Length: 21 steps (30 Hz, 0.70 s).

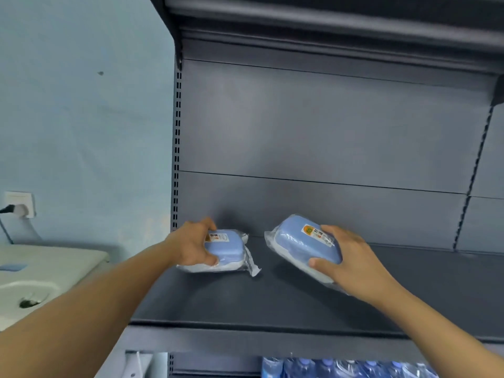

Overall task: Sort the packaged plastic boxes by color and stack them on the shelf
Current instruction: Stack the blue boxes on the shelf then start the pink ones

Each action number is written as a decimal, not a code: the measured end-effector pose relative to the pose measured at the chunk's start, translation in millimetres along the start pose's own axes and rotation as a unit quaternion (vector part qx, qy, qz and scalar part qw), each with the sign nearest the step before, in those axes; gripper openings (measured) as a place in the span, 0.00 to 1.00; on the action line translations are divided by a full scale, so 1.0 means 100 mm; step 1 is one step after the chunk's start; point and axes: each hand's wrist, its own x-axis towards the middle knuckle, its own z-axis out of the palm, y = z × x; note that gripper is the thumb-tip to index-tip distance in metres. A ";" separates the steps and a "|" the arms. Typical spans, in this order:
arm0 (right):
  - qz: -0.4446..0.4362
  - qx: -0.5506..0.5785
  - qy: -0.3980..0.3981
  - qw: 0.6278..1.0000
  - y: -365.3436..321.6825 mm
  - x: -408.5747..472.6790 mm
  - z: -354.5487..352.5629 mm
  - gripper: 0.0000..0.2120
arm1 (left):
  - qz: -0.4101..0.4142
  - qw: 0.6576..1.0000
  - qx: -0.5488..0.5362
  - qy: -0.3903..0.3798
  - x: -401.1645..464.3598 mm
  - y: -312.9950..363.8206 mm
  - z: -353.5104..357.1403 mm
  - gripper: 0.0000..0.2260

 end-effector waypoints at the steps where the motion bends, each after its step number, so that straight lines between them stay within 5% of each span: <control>1: 0.004 -0.001 -0.001 1.000 0.01 0.07 0.05 0.31 | 0.004 1.000 -0.004 -0.003 0.11 -0.03 0.05 0.32; 7: 0.003 -0.004 -0.007 1.000 -0.04 0.38 0.32 0.31 | 0.036 0.999 -0.032 0.008 0.42 -0.19 0.28 0.25; 14: -0.028 0.034 -0.050 0.998 -0.33 0.82 0.58 0.25 | -0.078 0.981 -0.151 0.093 0.41 -0.34 0.40 0.44; 21: -0.072 0.062 -0.146 0.985 -0.77 1.35 1.00 0.24 | -0.088 0.969 -0.202 0.111 0.31 -0.54 0.32 0.40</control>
